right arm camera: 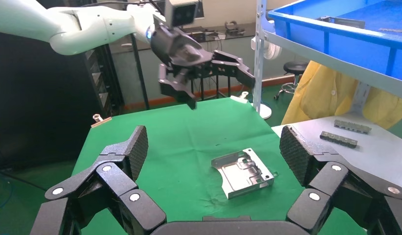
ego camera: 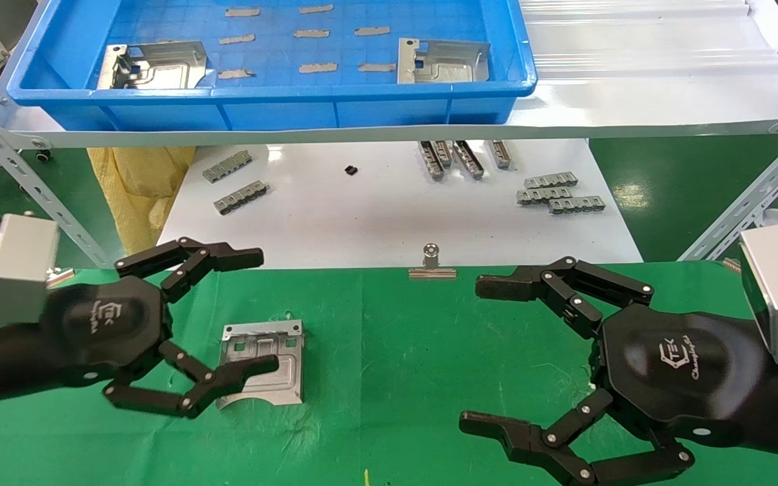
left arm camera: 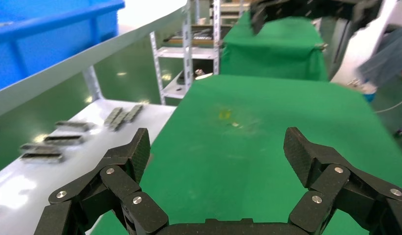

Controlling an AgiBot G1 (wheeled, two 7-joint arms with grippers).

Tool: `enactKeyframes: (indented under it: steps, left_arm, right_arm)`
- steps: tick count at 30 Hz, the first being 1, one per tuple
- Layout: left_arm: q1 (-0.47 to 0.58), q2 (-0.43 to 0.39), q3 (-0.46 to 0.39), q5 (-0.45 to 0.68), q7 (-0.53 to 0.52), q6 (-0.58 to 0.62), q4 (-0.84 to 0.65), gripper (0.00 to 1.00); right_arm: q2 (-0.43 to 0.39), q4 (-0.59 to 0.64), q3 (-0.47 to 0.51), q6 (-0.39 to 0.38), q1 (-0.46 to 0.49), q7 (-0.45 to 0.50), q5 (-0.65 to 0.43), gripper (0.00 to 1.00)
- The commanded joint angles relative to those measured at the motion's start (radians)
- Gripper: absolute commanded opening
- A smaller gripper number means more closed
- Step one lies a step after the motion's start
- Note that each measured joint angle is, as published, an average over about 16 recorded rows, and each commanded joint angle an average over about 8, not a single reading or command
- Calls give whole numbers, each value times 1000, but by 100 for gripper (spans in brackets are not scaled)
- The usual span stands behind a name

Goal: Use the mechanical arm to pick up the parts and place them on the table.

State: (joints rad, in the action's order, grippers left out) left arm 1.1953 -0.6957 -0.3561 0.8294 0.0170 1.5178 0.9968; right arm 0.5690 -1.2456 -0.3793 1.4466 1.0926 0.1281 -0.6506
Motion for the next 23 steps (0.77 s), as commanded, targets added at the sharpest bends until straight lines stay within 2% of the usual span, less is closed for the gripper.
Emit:
enactKeyframes:
  steps: [1, 13, 23]
  left_arm:
    - [-18, 13, 12, -15, -31, -3, 44, 100]
    - [-120, 84, 76, -98, -201, -21, 286, 100]
    - [-136, 95, 87, -113, -217, -25, 321, 100]
  right_arm:
    - [0, 0, 0, 0, 0, 0, 0, 100]
    - [0, 0, 0, 0, 0, 0, 0, 100]
    - [0, 0, 0, 0, 0, 0, 0, 100]
